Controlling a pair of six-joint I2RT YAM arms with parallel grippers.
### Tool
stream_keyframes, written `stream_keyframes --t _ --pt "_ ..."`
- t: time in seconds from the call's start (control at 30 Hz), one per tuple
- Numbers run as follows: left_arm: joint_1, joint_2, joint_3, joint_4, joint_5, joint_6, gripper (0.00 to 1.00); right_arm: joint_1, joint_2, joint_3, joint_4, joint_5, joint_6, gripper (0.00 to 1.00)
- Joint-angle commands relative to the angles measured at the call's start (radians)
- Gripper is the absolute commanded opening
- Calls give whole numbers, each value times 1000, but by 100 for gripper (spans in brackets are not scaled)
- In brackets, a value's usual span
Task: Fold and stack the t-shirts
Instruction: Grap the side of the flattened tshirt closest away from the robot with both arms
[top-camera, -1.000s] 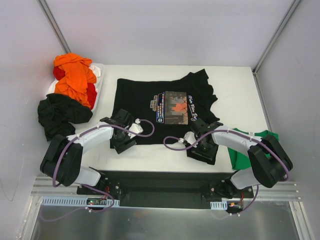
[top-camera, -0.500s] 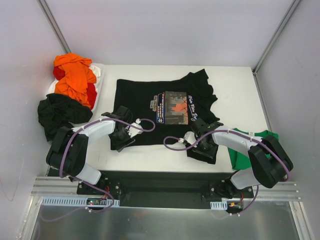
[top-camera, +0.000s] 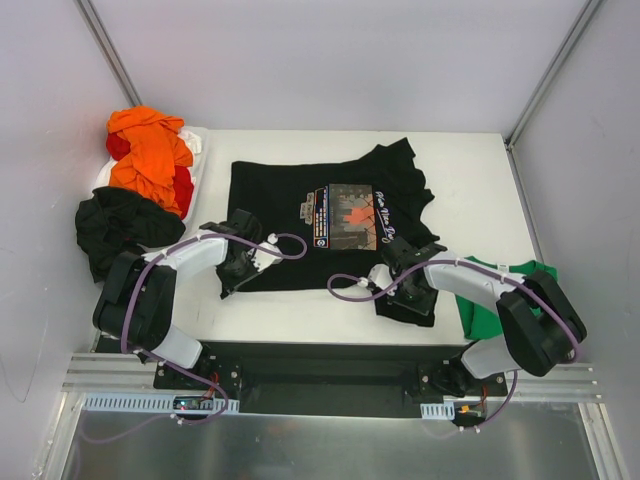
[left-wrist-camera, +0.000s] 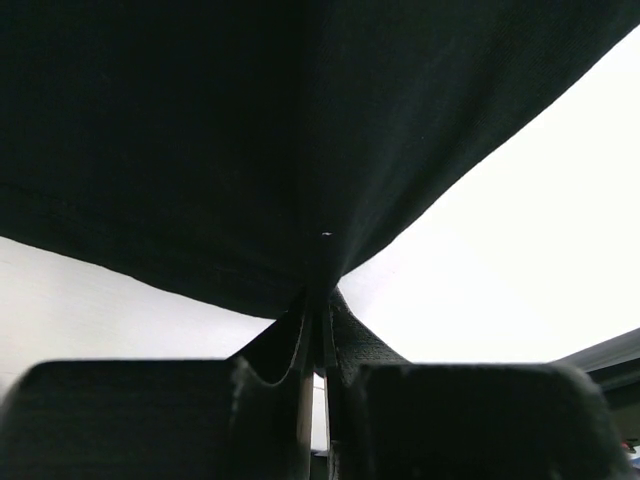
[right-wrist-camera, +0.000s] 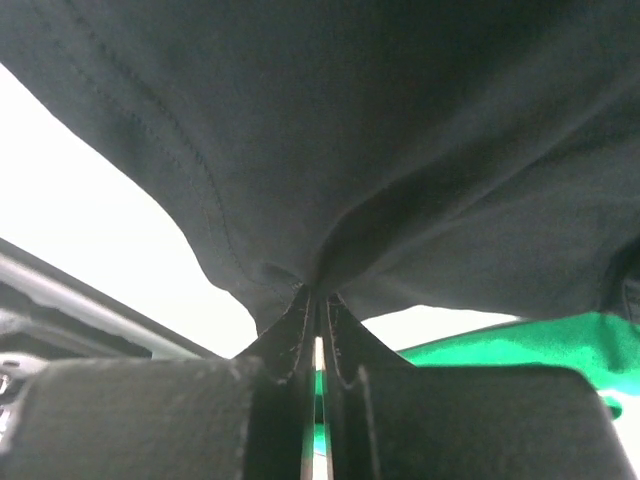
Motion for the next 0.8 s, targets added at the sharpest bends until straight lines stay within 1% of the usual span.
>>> stream_keyframes --t 0.0,0.03,0.2,0.3,0.43,0.53,0.77 --pt "17 16 4 51 -25 7 0 4 -82 45 -96 -13 -11 1" --pt "17 -5 5 43 0 1 0 4 -99 48 -106 -14 -11 1" --pt "17 -102 5 35 18 -19 0 14 -184 62 -157 -24 -8 1" --pt "14 -188 8 26 50 -36 0 26 -230 76 -179 -24 7 1" --pt "0 -301 10 11 48 -56 0 53 -271 80 -209 -17 22 1" --pt "-21 -343 -2 -6 34 -64 0 69 -291 80 -234 -14 31 1" --pt "-86 -377 -50 -41 -9 -79 0 98 -360 111 -343 -47 25 1"
